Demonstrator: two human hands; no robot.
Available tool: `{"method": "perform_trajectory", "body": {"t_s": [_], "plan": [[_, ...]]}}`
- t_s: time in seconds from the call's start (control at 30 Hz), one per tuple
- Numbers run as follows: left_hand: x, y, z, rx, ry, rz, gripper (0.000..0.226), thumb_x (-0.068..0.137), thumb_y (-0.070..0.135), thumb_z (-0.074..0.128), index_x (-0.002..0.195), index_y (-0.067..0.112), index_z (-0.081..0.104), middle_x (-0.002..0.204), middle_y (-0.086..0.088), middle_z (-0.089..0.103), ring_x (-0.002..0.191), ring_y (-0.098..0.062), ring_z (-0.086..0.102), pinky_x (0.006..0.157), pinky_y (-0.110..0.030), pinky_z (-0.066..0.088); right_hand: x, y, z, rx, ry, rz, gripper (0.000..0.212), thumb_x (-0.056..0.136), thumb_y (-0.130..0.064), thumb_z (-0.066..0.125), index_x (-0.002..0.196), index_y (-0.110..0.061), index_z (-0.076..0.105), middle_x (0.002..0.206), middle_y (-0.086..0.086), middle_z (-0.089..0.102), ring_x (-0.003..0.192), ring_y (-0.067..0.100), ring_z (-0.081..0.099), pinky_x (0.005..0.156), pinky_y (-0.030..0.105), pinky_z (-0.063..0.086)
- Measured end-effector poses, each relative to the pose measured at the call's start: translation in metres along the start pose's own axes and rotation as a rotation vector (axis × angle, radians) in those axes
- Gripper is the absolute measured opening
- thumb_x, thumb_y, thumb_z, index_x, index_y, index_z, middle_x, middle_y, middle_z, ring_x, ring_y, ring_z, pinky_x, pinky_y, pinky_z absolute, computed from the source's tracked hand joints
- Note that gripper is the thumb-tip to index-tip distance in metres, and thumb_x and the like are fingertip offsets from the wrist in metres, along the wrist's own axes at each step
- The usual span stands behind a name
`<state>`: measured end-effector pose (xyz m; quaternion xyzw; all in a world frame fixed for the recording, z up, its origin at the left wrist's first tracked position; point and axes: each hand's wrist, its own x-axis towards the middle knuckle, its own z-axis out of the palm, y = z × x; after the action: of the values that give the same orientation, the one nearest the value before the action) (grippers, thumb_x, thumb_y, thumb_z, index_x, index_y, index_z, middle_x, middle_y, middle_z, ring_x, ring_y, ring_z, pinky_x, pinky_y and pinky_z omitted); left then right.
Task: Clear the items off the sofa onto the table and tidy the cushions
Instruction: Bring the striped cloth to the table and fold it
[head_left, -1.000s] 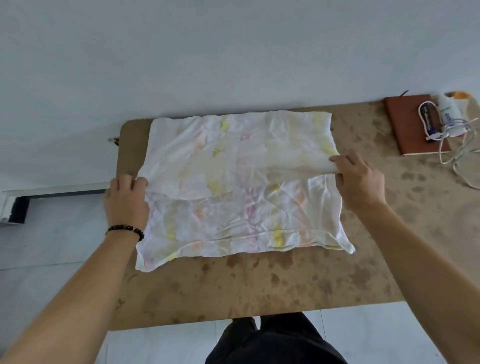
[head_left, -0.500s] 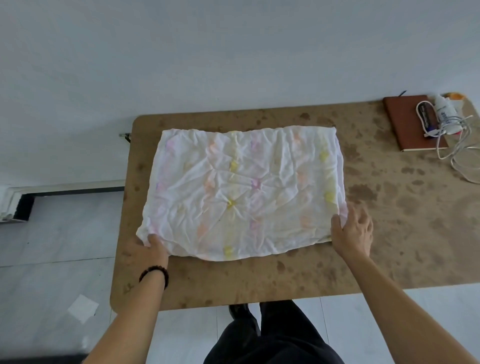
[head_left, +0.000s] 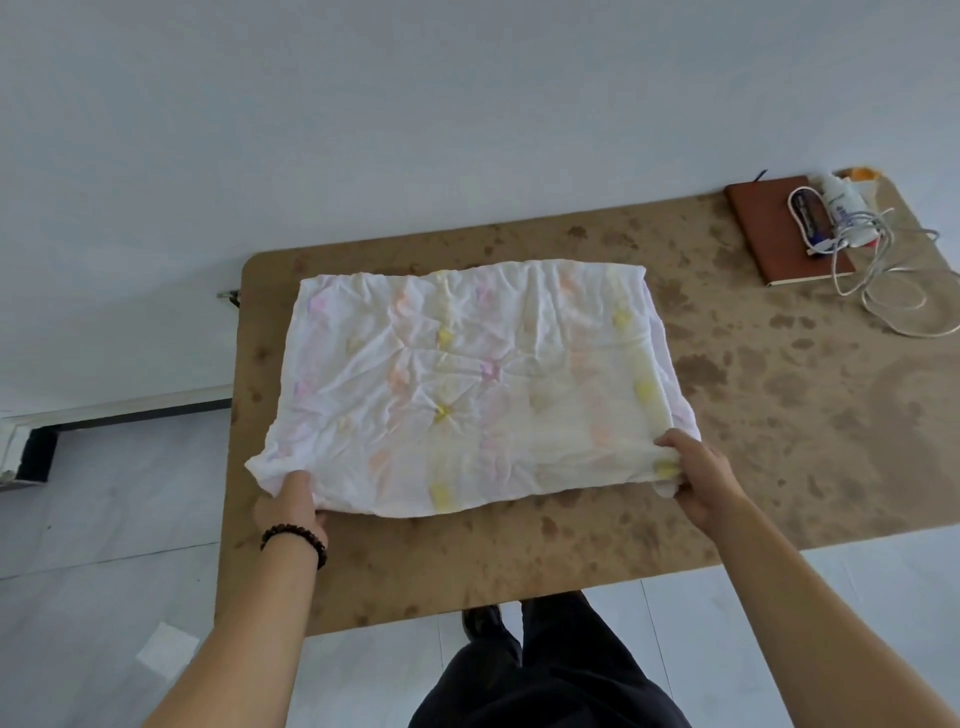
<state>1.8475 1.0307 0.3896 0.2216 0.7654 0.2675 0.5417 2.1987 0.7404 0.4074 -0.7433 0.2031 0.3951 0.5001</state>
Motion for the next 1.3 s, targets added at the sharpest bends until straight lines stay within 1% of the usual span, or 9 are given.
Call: {"method": "perform_trajectory", "body": {"t_s": [0.17,0.3,0.4,0.53,0.73,0.83,0.9,1.1,1.3], "plan": [[0.010,-0.008,-0.012,0.394,0.096,0.007,0.063,0.075,0.016,0.073,0.130,0.003,0.048,0.128,-0.016,0.057,0.099,-0.030,0.059,0.087,-0.038,0.048,-0.010,0.029,-0.007,-0.829,0.160,-0.087,0.085,0.078,-0.045,0.077,0.143,-0.007,0.038,0.133,0.017,0.052,0.105,0.033,0.057,0.085,0.045,0.053],[-0.031,-0.017,-0.004,0.894,0.217,0.582,0.072,0.091,0.030,0.057,0.151,0.012,0.022,0.153,-0.021,0.025,0.138,-0.040,0.030,0.111,-0.054,0.029,-0.022,0.039,0.009,-1.119,0.293,-0.624,0.078,0.095,-0.056,0.048,0.156,-0.020,0.016,0.162,0.020,0.013,0.147,0.038,0.019,0.118,0.049,0.022],[-0.049,-0.040,0.009,1.341,-0.104,0.931,0.067,0.098,0.051,0.035,0.155,0.030,0.007,0.162,-0.015,-0.005,0.148,-0.036,-0.001,0.116,-0.056,0.013,-0.014,0.060,0.014,-1.350,0.078,-0.814,0.076,0.100,-0.058,0.028,0.158,-0.027,-0.010,0.163,0.013,-0.021,0.152,0.031,-0.012,0.121,0.045,-0.003],[-0.046,-0.066,0.022,1.714,-0.418,0.684,0.070,0.098,0.058,0.026,0.152,0.037,-0.014,0.158,-0.005,-0.030,0.147,-0.030,-0.021,0.118,-0.056,0.001,0.001,0.081,-0.009,-1.550,-0.052,-0.570,0.084,0.091,-0.070,0.007,0.155,-0.024,-0.020,0.158,0.001,-0.034,0.150,0.026,-0.023,0.123,0.045,-0.009],[-0.052,-0.057,0.025,1.739,-0.395,0.640,0.078,0.097,0.044,0.041,0.152,0.037,-0.013,0.159,-0.005,-0.027,0.148,-0.030,-0.018,0.118,-0.057,0.003,-0.004,0.044,-0.017,-1.692,-0.148,-0.474,0.091,0.094,-0.069,0.035,0.157,-0.025,-0.013,0.165,0.004,-0.020,0.154,0.029,-0.003,0.122,0.046,0.015],[-0.063,-0.053,0.029,1.742,-0.383,0.603,0.076,0.097,0.040,0.043,0.153,0.034,-0.008,0.159,-0.008,-0.025,0.148,-0.032,-0.015,0.117,-0.058,0.006,-0.016,0.012,-0.026,-1.687,-0.033,-0.380,0.070,0.093,-0.060,0.047,0.147,-0.018,0.034,0.148,0.005,0.044,0.133,0.027,0.047,0.099,0.041,0.041],[-0.077,-0.053,0.039,1.706,-0.355,0.592,0.074,0.097,0.040,0.042,0.154,0.028,-0.002,0.160,-0.012,-0.021,0.148,-0.033,-0.014,0.117,-0.057,0.008,-0.024,-0.011,-0.035,-1.702,0.041,-0.270,0.046,0.094,-0.044,0.052,0.130,-0.017,0.055,0.128,0.002,0.060,0.119,0.024,0.057,0.092,0.034,0.043],[-0.140,-0.073,0.108,1.425,-0.416,0.909,0.052,0.098,0.038,0.044,0.146,0.019,0.035,0.156,-0.011,0.025,0.144,-0.028,0.021,0.112,-0.043,0.032,0.013,-0.082,-0.048,-1.523,0.109,-0.496,0.023,0.092,-0.016,0.047,0.108,-0.018,0.064,0.107,0.002,0.068,0.082,0.021,0.060,0.064,0.028,0.045],[-0.216,-0.128,0.194,1.142,-0.453,0.834,0.031,0.090,0.052,0.054,0.104,0.024,0.058,0.099,0.010,0.054,0.098,-0.012,0.053,0.077,-0.029,0.050,0.077,-0.125,-0.007,-1.142,-0.114,-0.626,0.031,0.092,-0.019,0.044,0.061,-0.017,0.042,0.064,0.002,0.044,0.060,0.020,0.042,0.053,0.030,0.037]]}}
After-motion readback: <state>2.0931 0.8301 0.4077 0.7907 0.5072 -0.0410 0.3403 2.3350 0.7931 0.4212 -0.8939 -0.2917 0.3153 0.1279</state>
